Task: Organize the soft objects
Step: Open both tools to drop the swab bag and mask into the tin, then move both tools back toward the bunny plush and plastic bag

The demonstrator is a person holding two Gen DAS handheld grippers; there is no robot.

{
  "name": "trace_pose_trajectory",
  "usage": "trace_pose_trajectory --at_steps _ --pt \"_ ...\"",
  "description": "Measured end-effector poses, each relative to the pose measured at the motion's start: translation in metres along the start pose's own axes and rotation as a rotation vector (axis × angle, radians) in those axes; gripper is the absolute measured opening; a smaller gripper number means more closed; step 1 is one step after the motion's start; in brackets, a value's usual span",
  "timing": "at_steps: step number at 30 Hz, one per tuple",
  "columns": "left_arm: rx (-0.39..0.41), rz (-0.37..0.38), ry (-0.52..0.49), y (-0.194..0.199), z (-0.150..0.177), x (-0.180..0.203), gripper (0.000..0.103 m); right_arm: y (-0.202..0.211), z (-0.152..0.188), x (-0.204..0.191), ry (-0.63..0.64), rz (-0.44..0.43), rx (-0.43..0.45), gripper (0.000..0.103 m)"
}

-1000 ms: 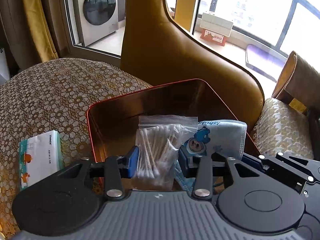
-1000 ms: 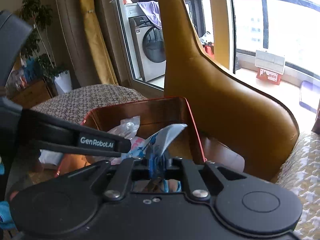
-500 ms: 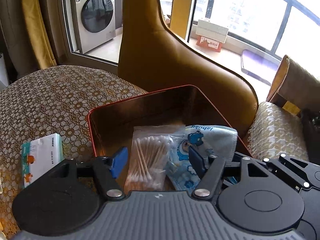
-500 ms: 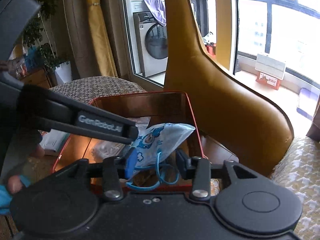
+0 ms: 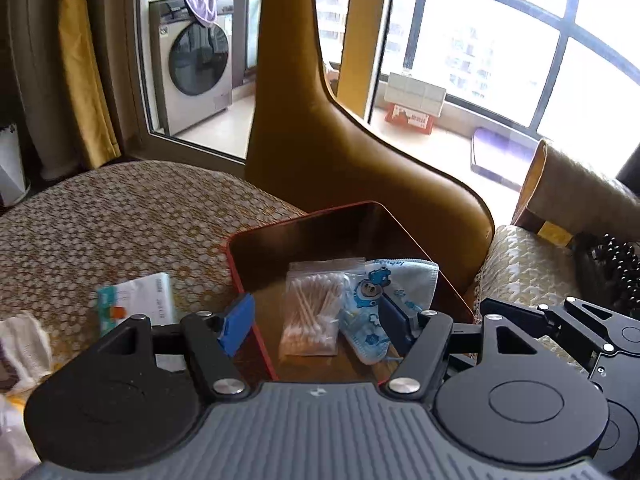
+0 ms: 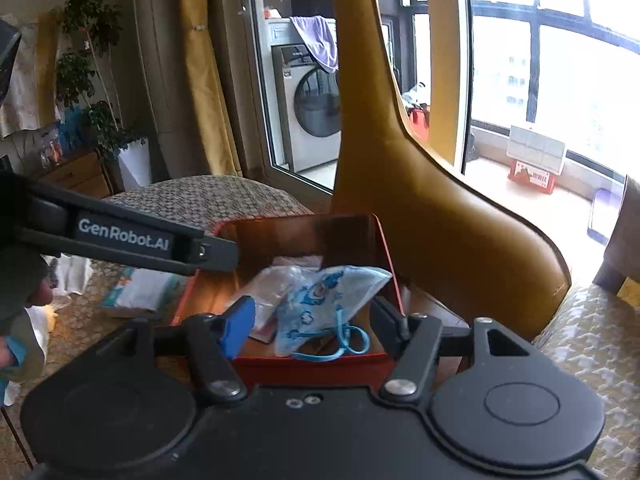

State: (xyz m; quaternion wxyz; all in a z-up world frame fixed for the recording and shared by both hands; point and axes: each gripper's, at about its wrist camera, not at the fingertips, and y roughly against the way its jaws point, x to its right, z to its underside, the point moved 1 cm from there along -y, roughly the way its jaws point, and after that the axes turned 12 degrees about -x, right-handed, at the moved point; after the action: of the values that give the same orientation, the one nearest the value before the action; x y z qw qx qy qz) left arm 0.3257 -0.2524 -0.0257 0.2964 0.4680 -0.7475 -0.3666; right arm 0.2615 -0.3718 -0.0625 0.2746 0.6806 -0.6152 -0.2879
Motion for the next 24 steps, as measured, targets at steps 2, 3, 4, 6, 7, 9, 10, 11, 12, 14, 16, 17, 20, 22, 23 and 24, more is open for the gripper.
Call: trace_pose_trajectory --at_steps 2,3,4,6,7,9,10,11,12,14,16,17,20,22,23,24 --pt "0.012 -0.003 0.008 0.013 0.005 -0.005 0.068 0.006 0.0 -0.008 0.006 -0.005 0.007 0.064" --pt "0.019 -0.007 0.011 0.02 0.007 -0.007 0.068 0.008 0.001 -0.011 0.008 -0.007 0.01 0.065" --pt "0.026 -0.011 0.012 0.026 0.009 -0.011 0.068 0.011 0.001 -0.016 0.012 -0.011 0.013 0.066" --pt "0.039 -0.017 0.016 0.039 0.015 -0.018 0.068 0.016 0.001 -0.024 0.014 -0.02 0.018 0.067" --pt "0.043 -0.019 0.02 0.044 0.018 -0.021 0.068 0.018 0.0 -0.028 0.016 -0.028 0.02 0.068" --pt "0.052 -0.022 0.024 0.056 0.024 -0.028 0.068 0.023 0.0 -0.036 0.02 -0.04 0.026 0.068" --pt "0.056 -0.025 0.025 0.062 0.027 -0.031 0.068 0.026 0.0 -0.041 0.023 -0.045 0.028 0.069" --pt "0.06 -0.028 0.025 0.067 0.03 -0.034 0.068 0.028 0.0 -0.046 0.027 -0.051 0.031 0.07" --pt "0.066 -0.029 0.026 0.073 0.034 -0.037 0.068 0.03 0.0 -0.051 0.032 -0.057 0.033 0.071" --pt "0.074 -0.03 0.027 0.084 0.041 -0.045 0.069 0.036 0.002 -0.06 0.041 -0.066 0.037 0.073" --pt "0.081 -0.031 0.027 0.095 0.048 -0.053 0.074 0.044 0.004 -0.07 0.048 -0.081 0.043 0.08" --pt "0.088 -0.033 0.024 0.101 0.053 -0.057 0.075 0.049 0.006 -0.075 0.052 -0.088 0.049 0.081" --pt "0.1 -0.045 0.019 0.115 0.065 -0.069 0.076 0.059 0.008 -0.087 0.065 -0.115 0.059 0.083" --pt "0.106 -0.046 0.027 0.124 0.074 -0.079 0.076 0.065 0.008 -0.095 0.074 -0.128 0.063 0.085" --pt "0.108 -0.046 0.03 0.127 0.079 -0.084 0.076 0.067 0.008 -0.1 0.08 -0.138 0.065 0.086" --pt "0.109 -0.048 0.034 0.131 0.084 -0.088 0.076 0.069 0.008 -0.105 0.085 -0.145 0.066 0.087"
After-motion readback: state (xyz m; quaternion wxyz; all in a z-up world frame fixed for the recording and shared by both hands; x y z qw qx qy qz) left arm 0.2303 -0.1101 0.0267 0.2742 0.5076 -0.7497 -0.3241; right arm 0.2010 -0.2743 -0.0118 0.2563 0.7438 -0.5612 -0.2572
